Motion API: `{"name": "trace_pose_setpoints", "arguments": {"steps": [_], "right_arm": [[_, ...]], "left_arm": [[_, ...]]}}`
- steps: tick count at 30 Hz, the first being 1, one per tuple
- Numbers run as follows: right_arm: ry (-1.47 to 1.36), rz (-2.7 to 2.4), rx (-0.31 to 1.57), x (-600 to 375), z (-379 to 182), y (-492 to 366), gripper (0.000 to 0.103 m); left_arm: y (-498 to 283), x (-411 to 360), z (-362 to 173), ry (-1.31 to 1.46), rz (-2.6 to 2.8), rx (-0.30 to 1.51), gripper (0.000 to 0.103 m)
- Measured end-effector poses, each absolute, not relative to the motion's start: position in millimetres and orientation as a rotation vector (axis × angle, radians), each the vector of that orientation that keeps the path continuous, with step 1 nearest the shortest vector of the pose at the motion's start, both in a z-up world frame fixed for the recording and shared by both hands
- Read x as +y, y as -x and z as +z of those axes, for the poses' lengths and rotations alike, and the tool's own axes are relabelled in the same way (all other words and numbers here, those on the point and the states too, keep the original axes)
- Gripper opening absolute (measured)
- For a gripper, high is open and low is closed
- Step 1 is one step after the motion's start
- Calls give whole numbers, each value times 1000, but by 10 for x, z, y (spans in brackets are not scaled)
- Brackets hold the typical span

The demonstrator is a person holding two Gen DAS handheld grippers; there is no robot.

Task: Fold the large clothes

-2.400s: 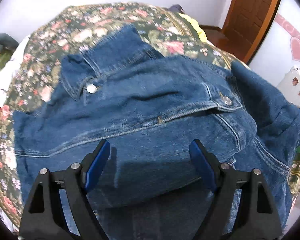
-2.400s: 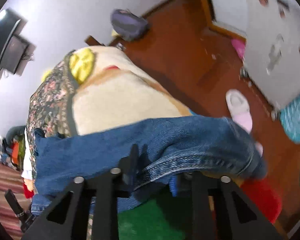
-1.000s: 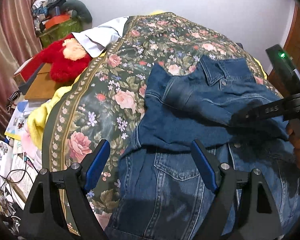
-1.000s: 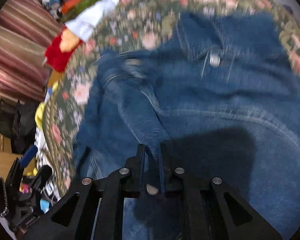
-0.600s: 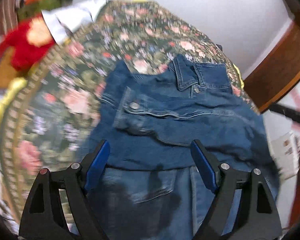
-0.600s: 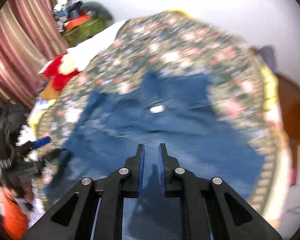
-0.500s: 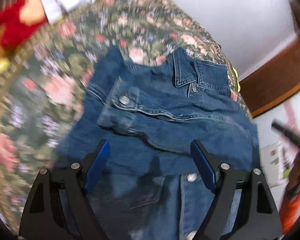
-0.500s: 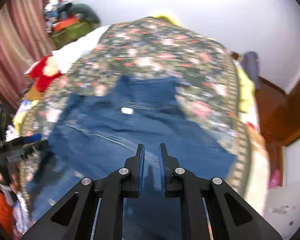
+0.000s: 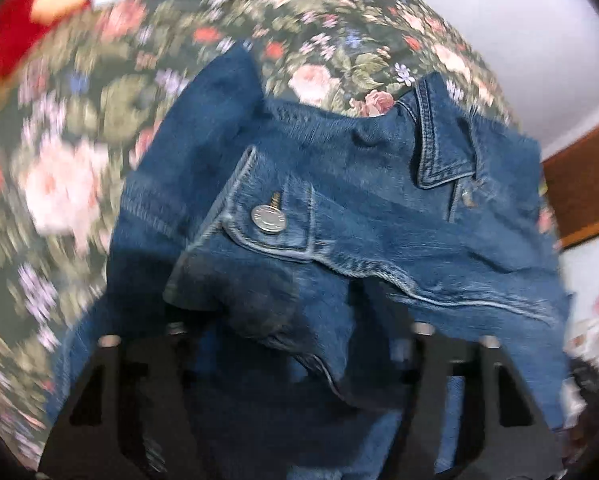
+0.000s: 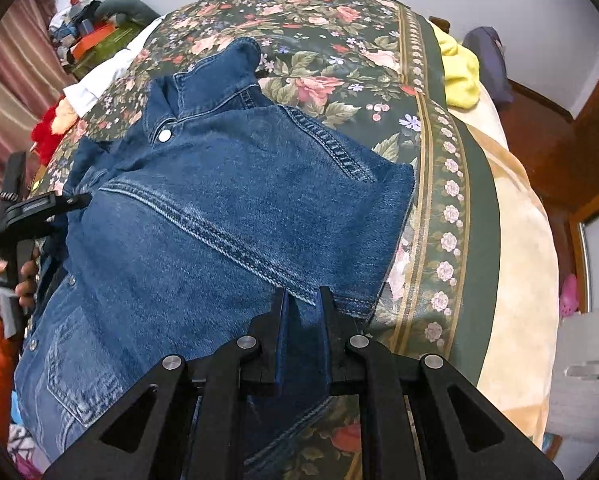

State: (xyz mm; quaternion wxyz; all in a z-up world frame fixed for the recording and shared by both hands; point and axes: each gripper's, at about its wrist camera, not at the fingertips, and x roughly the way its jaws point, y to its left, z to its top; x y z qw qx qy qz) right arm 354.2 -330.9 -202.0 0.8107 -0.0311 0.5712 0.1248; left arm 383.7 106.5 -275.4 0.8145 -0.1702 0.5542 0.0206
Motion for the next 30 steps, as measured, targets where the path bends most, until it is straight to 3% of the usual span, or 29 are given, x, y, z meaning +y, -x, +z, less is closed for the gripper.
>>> {"name": "trace_pose_setpoints", "arguments": {"steps": [1, 4, 12, 18, 24, 30], "right_arm": [[75, 265, 1217, -3310, -2020, -3526, 10], [117, 248, 1205, -3271, -2000, -3483, 10], [128, 187, 1211, -3255, -1853, -3455, 10], [78, 166, 1140, -3337, -1522, -3443, 10], [-1, 188, 1147, -3296, -1504, -3537, 10], [68, 205, 1234, -3064, -1957, -3636, 10]], "left_arm": [[-3862, 1017, -2730, 303, 61, 1172, 33], [-3873, 845, -2523, 147, 79, 1088, 28], [-3751, 750, -1409, 16, 14, 781, 27], [-3617, 910, -940, -33, 8, 677, 27], [-3598, 1145, -1507, -46, 56, 818, 27], [-3540, 1309, -2396, -16, 80, 1032, 29]]}}
